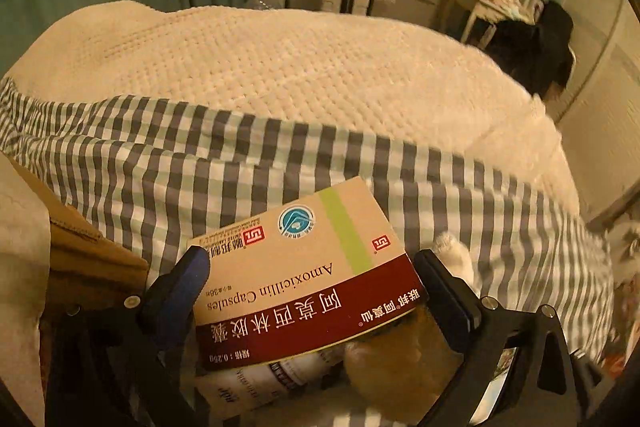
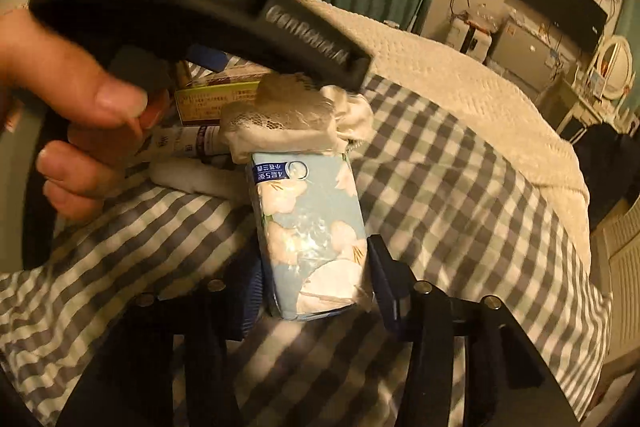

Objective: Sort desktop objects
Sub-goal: 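Grasp the blue pocket tissue pack with the right tool while the left grasps the white lace cloth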

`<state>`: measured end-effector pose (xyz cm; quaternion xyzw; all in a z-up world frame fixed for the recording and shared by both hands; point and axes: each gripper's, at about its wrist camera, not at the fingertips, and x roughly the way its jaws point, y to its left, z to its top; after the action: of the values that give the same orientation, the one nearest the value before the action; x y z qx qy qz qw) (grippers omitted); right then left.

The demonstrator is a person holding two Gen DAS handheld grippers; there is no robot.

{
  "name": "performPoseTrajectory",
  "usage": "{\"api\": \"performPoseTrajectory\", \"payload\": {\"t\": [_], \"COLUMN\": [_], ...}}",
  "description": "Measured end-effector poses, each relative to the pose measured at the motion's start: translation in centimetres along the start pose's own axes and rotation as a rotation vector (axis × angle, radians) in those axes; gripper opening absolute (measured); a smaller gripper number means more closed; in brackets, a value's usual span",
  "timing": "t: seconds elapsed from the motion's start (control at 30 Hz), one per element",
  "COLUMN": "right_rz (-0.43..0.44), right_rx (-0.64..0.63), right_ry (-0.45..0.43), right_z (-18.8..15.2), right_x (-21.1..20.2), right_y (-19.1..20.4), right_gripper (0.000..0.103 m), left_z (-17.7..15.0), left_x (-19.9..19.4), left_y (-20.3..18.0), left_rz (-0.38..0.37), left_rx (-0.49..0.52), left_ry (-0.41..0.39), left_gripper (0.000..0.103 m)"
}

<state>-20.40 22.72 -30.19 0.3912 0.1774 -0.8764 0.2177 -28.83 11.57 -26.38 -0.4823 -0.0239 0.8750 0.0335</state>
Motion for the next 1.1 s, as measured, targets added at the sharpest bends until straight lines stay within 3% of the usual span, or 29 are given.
{"api": "performPoseTrajectory", "payload": {"t": [0.23,0.27,0.3,0.37,0.47,0.53,0.6,0.7,0.73,0.83,0.93,1.1], "right_rz": [-0.064,-0.074,-0.081,-0.111,-0.132,-0.138,-0.139,-0.124,-0.117,-0.103,-0.097,-0.078], "right_rx": [0.136,0.171,0.192,0.21,0.207,0.223,0.246,0.294,0.308,0.342,0.352,0.37], "right_ry": [-0.05,-0.069,-0.082,-0.111,-0.165,-0.206,-0.244,-0.297,-0.311,-0.331,-0.329,-0.351], "right_z": [-1.2,-1.3,-1.2,-0.9,-0.4,0.0,-0.3,0.1,0.1,0.4,0.7,0.9], "right_x": [-6.0,-7.2,-7.9,-9.8,-12.3,-14.1,-15.8,-17.2,-17.5,-17.6,-17.3,-17.7], "right_y": [-2.6,-3.2,-3.5,-3.6,-3.1,-3.1,-3.1,-3.6,-4.0,-4.6,-5.0,-5.4], "right_gripper": [0.044,0.044,0.044,0.044,0.044,0.044,0.044,0.044,0.044,0.044,0.044,0.044], "left_z": [-4.4,-5.7,-6.4,-8.3,-8.7,-7.9,-7.2,-5.9,-5.3,-3.5,-2.5,-4.7], "left_x": [-1.8,-2.3,-2.4,-3.2,-5.5,-7.2,-7.8,-8.1,-7.9,-7.0,-7.0,-5.5], "left_y": [-0.4,-0.7,-1.0,-1.2,-1.1,-1.7,-2.8,-4.9,-5.5,-6.1,-7.0,-9.3], "left_rz": [-0.007,-0.017,-0.042,-0.097,-0.095,-0.025,0.05,0.171,0.183,0.178,0.122,0.004], "left_rx": [0.093,0.123,0.139,0.141,0.136,0.178,0.266,0.482,0.572,0.695,0.753,0.792], "left_ry": [0.04,0.059,0.08,0.125,0.036,-0.058,-0.105,-0.14,-0.104,0.015,0.04,0.099], "left_gripper": [0.098,0.096,0.087,0.084,0.084,0.085,0.091,0.092,0.094,0.095,0.095,0.095]}}
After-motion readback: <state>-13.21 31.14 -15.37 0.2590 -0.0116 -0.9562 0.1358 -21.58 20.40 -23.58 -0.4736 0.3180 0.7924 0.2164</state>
